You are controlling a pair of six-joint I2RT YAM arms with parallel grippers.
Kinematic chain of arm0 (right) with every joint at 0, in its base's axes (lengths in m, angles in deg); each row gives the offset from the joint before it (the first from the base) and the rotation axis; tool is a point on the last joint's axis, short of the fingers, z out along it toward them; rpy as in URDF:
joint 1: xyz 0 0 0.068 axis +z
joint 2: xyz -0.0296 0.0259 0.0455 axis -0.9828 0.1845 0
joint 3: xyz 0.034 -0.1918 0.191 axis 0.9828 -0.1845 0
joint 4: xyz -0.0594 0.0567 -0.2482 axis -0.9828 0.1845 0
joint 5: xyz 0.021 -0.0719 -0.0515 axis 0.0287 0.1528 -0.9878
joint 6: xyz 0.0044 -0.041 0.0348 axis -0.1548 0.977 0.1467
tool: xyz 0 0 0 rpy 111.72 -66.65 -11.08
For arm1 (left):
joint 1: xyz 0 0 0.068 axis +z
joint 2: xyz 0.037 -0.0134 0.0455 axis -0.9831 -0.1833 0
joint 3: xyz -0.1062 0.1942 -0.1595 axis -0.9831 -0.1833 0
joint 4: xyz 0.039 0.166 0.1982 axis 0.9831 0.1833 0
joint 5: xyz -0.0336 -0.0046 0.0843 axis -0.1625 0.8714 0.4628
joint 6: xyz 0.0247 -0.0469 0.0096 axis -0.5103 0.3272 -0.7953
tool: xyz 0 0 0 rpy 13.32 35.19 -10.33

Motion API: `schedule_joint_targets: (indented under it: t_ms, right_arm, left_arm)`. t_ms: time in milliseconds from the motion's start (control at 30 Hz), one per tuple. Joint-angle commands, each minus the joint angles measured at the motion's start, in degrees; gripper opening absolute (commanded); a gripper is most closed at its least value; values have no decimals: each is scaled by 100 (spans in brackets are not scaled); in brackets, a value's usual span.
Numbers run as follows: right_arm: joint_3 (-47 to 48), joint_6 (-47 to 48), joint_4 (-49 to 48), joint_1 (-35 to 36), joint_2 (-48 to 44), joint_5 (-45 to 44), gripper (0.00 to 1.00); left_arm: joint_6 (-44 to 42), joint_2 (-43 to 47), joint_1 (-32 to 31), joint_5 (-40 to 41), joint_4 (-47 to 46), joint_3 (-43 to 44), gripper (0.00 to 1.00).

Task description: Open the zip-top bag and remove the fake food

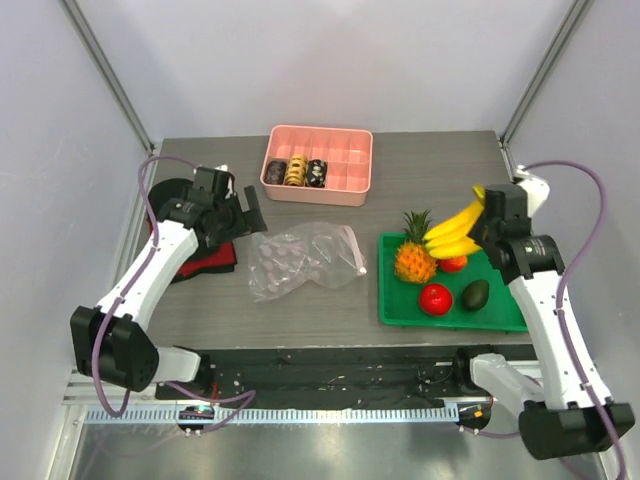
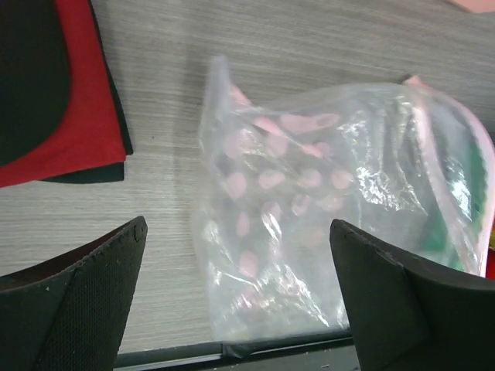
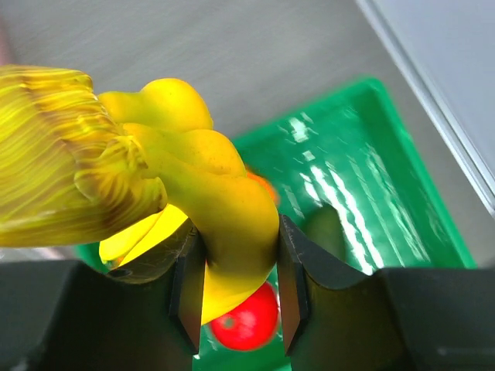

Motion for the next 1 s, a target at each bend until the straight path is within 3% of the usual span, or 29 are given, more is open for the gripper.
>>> schedule_joint_targets:
  t_ms: [0,367,533,700,833,867,933,967]
  right_arm:
    - [-349,-228,614,-1049,-251,842,1]
    - [-657,-720,1107,-2148,338,676,2]
    - [-754,-799,1422,-2587,742,817,2]
    - [-658,-571,1766,-2685,1155,711,1]
    - [-473,-308,1504,-2685,1797,825,3]
    - [-429,-211,1389,-2685,2076,852,4]
    - [-254,-193,1309,-2693,2376,939,24]
    - [-70,-132,1318,-2693,2561,1018,41]
  left_arm:
    - [-164,377,-237,165,397,605,100]
    - [-428,738,-1915,-458,354,1159,100]
    - [-621,1186,-1996,-872,248,1027,100]
    - [-841,1511,-1987,-591,538,975,100]
    - [-885,1608,-1987,-573,529,817,100]
    - [-885,1608,-1987,-573,512,790,100]
    - [-876,1599,-1987,-565,529,764,100]
    - [-876,1599,-1987,-573,546,772,100]
